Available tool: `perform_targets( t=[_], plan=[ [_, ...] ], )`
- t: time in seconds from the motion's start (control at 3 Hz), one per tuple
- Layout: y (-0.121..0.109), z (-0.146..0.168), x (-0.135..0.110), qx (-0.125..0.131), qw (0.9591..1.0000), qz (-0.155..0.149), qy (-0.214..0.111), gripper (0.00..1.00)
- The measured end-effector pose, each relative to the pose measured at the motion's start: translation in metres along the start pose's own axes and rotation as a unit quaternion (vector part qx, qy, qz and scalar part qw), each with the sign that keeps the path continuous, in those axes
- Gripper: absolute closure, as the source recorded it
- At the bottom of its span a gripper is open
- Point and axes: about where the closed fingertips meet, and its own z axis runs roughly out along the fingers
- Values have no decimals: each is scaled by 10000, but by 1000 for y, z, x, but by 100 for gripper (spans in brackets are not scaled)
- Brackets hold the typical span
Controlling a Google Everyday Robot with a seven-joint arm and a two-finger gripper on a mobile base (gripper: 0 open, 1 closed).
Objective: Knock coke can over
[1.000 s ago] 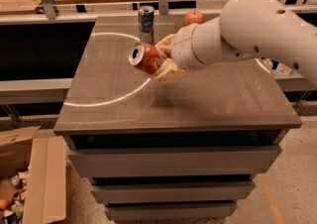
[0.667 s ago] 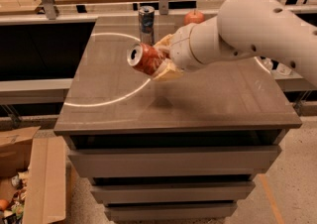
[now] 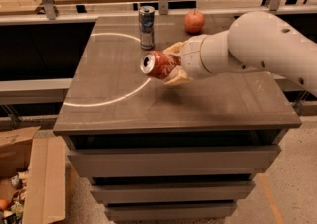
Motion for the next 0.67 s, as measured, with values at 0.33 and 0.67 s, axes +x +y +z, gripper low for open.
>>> perform_targets(
  t=[0.33, 0.67],
  plan=[
    [1, -3, 17, 166, 9990, -334, -241, 100],
    [2, -8, 24, 119, 9910, -1316, -216, 84]
  ],
)
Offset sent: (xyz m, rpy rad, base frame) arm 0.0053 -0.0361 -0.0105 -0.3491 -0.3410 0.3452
